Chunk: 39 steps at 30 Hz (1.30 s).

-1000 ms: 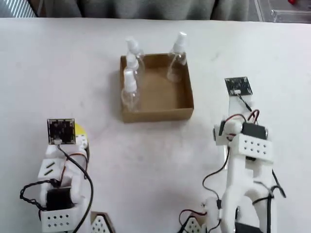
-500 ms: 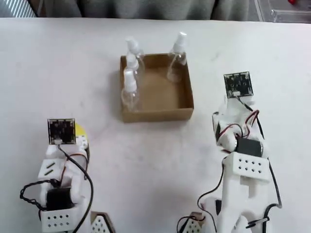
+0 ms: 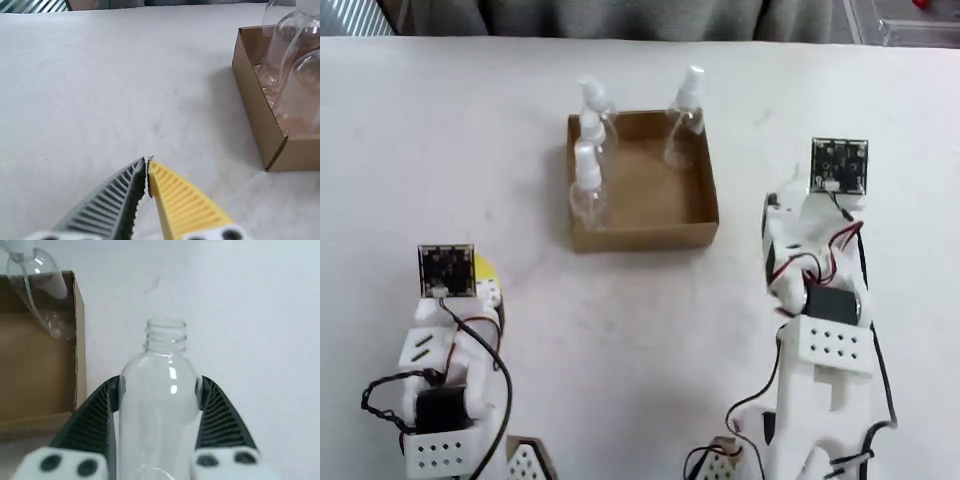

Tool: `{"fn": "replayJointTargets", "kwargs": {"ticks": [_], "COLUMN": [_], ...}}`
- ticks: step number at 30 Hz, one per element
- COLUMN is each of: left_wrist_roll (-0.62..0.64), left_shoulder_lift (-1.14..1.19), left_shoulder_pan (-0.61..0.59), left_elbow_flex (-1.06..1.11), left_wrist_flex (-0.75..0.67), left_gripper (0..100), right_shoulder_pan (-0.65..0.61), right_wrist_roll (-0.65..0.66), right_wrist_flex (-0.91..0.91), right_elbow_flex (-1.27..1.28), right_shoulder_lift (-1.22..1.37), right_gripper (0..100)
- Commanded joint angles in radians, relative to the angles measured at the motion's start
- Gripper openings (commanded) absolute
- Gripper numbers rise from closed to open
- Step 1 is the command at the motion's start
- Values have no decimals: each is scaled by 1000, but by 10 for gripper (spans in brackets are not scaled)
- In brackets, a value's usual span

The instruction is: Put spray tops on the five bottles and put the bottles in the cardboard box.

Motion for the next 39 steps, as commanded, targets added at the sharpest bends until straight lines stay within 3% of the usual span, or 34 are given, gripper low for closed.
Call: {"fn": "replayJointTargets", "kwargs": {"ticks": [1, 12, 19, 31, 39], "left_wrist_roll": [-11, -11, -11, -11, -11], "left_shoulder_lift": [-7, -7, -7, -7, -7], "left_shoulder_pan": [-12, -10, -10, -10, -10], "left_elbow_flex": [-2, -2, -2, -2, -2], "left_wrist_flex": [8, 5, 5, 5, 5], "left_gripper": [22, 22, 22, 22, 22], "right_shoulder_pan": [-7, -102, -136, -248, -260], "right_wrist_roll": [-12, -26, -152, -141, -141], "right_wrist_flex": [-82, -177, -357, -403, -412], "right_elbow_flex": [21, 250, 400, 683, 690], "right_shoulder_lift": [-99, -430, -567, -975, -964], "right_gripper": [18, 18, 18, 19, 19]}}
